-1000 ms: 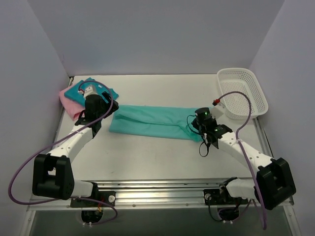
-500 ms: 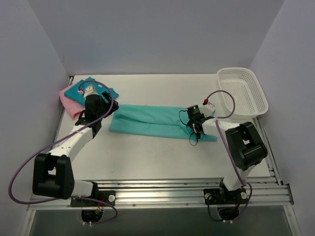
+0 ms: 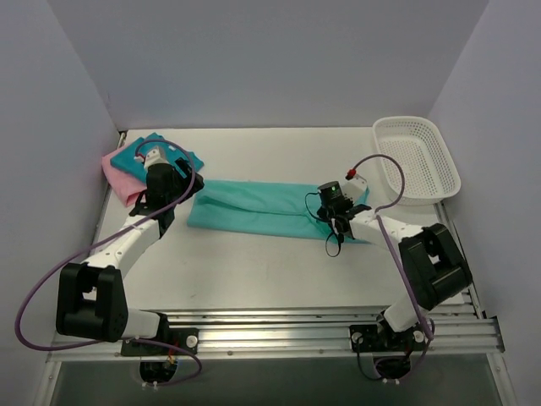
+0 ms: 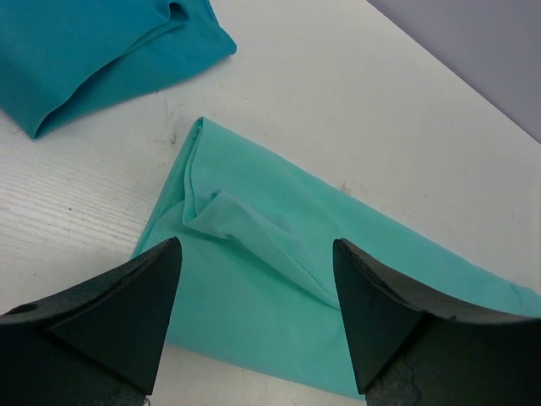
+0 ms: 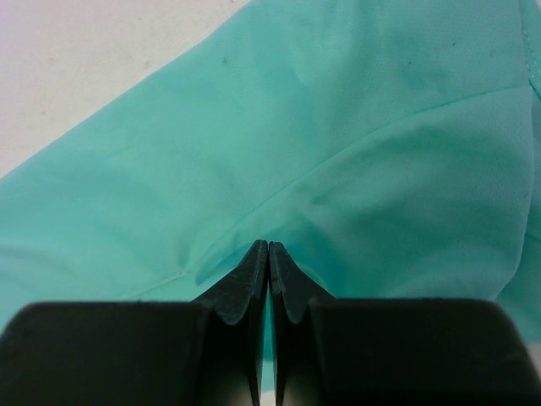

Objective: Fold and stack the t-shirts
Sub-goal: Fold the other side of the tshirt into a rectangle

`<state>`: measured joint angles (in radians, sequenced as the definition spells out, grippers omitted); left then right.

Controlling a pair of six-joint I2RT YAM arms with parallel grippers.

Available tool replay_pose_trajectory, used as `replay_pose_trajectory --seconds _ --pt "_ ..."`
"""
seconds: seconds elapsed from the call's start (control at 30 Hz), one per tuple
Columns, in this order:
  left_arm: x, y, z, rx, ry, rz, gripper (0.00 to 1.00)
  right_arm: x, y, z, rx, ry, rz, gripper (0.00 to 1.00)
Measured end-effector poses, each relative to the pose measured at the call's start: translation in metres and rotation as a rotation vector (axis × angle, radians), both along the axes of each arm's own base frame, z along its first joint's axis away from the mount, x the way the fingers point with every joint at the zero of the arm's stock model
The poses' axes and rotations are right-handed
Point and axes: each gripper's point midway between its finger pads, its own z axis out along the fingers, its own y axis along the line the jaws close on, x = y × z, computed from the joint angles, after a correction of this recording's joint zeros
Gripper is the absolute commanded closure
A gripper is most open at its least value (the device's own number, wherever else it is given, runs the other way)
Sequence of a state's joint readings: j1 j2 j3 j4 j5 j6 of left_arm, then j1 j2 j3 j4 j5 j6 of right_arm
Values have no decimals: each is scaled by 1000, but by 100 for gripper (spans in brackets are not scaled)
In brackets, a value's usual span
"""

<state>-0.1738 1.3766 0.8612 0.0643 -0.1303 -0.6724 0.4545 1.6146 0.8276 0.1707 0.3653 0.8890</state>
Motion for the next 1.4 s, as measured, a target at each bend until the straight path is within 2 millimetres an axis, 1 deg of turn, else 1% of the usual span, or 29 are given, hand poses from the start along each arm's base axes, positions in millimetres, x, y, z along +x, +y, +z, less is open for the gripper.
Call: replay_pose_trajectory --seconds 0.1,0.17,0.23,0.4,0.47,0.63,0.7,0.77,0.83,1.0,1.07,1.1,1.17,1.2,1.4 --pt "0 0 -1 0 2 0 19 -7 1 13 19 -30 12 100" --pt "0 0 -1 0 2 0 19 -13 -1 15 24 -36 14 100" --pt "0 0 -1 0 2 0 19 -22 -4 9 23 -20 18 100" --pt "0 0 -3 1 6 0 19 -51 -13 -24 3 64 27 100" --pt "1 0 -5 2 12 -1 19 -60 -17 -33 -7 90 26 100" --pt "1 -1 -8 1 20 -4 20 -58 -15 -31 2 83 23 100" --pt "1 -1 -10 1 23 -5 20 -52 -12 -23 9 69 24 100" --pt "1 -1 -11 2 26 -6 19 -44 -7 -10 23 42 25 100" --pt "1 -1 -11 2 26 -6 20 -33 -1 11 47 -6 28 100" --pt "2 -2 -11 2 27 -6 20 -16 9 60 97 -116 32 100" --pt "2 -2 -12 1 27 -7 20 -11 11 69 100 -134 31 100" --pt "3 -2 -14 0 29 -8 20 -9 11 70 98 -137 29 100" --pt "4 -3 -17 0 35 -10 20 -5 12 66 87 -130 26 100" --pt "4 -3 -19 1 39 -12 20 -4 12 61 81 -119 26 100" --pt "4 -3 -22 1 46 -13 20 -3 13 11 29 -15 29 100"
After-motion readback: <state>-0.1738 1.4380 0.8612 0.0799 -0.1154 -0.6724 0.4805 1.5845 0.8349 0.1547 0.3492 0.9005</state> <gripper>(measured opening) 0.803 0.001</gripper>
